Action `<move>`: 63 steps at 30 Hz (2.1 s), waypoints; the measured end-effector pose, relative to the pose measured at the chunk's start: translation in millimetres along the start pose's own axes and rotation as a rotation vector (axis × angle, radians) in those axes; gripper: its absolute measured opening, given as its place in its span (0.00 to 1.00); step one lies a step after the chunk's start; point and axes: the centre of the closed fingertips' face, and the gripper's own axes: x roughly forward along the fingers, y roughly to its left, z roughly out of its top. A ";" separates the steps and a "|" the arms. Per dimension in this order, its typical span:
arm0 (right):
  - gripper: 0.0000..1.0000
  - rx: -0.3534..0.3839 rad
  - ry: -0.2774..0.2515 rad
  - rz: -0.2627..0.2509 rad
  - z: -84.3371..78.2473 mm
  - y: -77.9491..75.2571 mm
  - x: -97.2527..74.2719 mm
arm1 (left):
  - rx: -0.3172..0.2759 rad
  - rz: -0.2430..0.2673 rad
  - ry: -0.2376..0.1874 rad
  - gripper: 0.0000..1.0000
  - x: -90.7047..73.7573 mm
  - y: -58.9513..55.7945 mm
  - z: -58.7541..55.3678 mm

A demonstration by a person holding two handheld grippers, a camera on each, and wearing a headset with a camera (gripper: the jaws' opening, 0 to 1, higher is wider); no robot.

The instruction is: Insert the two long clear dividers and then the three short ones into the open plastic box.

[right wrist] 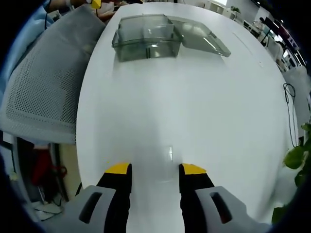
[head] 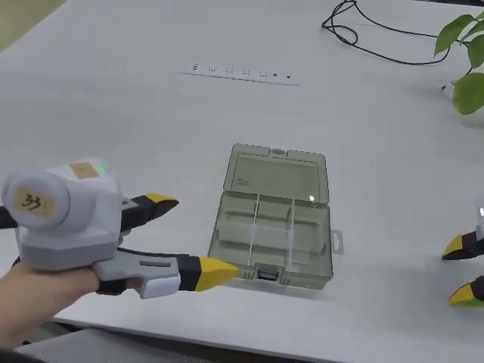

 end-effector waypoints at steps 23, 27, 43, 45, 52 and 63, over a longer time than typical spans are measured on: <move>0.33 0.014 0.001 -0.004 2.2 4.3 0.6 | -0.011 -0.007 -0.013 0.84 2.9 -1.8 0.5; 0.33 0.012 -0.001 -0.006 3.1 4.6 0.2 | -0.010 -0.009 -0.010 0.84 3.6 -2.3 -0.3; 0.32 0.016 -0.037 -0.036 14.4 -2.4 -5.1 | -0.014 -0.018 -0.007 0.82 7.5 -3.6 1.2; 0.32 0.016 -0.042 -0.039 16.3 -2.8 -6.3 | -0.013 -0.020 -0.007 0.82 8.8 -3.5 1.6; 0.32 0.000 -0.076 -0.084 32.8 -5.9 -16.6 | -0.042 -0.029 -0.018 0.80 15.6 -6.7 5.5; 0.32 -0.051 -0.155 -0.159 75.2 -9.2 -41.1 | -0.056 -0.070 -0.014 0.76 34.5 -20.2 13.1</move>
